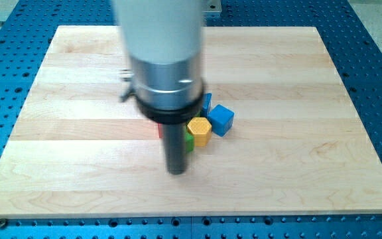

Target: Place the red blocks diagonally to each other

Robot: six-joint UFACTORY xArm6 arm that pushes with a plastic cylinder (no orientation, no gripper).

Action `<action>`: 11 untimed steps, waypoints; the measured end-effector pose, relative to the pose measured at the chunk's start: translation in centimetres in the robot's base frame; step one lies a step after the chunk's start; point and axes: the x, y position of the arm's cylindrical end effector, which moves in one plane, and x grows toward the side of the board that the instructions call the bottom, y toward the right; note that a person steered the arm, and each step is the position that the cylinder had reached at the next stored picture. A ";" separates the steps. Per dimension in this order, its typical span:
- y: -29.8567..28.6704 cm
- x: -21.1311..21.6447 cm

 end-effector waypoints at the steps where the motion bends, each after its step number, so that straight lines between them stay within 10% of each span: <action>1: -1.2 -2.2; 3: -9.3 -3.0; 5: -2.7 -8.4; 7: -12.9 -15.7; 11: 2.3 -16.6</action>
